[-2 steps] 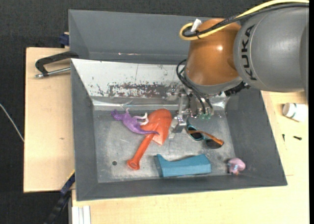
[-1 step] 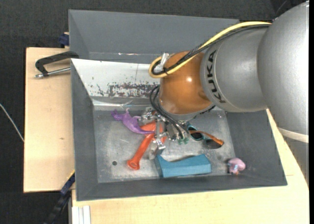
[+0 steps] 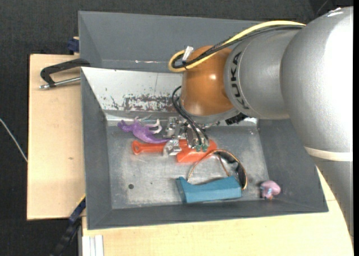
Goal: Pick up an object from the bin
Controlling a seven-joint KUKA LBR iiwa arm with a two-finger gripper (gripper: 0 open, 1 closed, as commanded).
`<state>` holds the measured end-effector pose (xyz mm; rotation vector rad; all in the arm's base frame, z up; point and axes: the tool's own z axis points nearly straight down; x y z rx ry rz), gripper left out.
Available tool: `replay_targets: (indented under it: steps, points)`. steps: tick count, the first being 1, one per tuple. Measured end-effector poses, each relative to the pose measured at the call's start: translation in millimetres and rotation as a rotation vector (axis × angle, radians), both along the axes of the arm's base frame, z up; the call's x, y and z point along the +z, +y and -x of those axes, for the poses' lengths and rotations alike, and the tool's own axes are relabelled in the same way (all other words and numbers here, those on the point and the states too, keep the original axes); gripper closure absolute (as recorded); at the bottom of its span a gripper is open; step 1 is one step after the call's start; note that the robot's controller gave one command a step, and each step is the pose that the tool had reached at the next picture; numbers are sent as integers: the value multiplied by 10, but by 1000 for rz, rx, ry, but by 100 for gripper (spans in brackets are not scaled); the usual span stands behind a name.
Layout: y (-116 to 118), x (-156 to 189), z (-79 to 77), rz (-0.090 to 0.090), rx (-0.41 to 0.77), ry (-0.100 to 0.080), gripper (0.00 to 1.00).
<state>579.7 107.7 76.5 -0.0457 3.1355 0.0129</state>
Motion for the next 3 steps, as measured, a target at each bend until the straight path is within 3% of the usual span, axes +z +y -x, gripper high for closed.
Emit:
replay_targets:
  steps: [1, 2, 3]
  points:
    - [0, 0, 0, 0, 0, 0, 100]
    - [-167, 344, 126, 6, 31, 9, 100]
    - [-84, 967, 274, 7, -70, 4, 100]
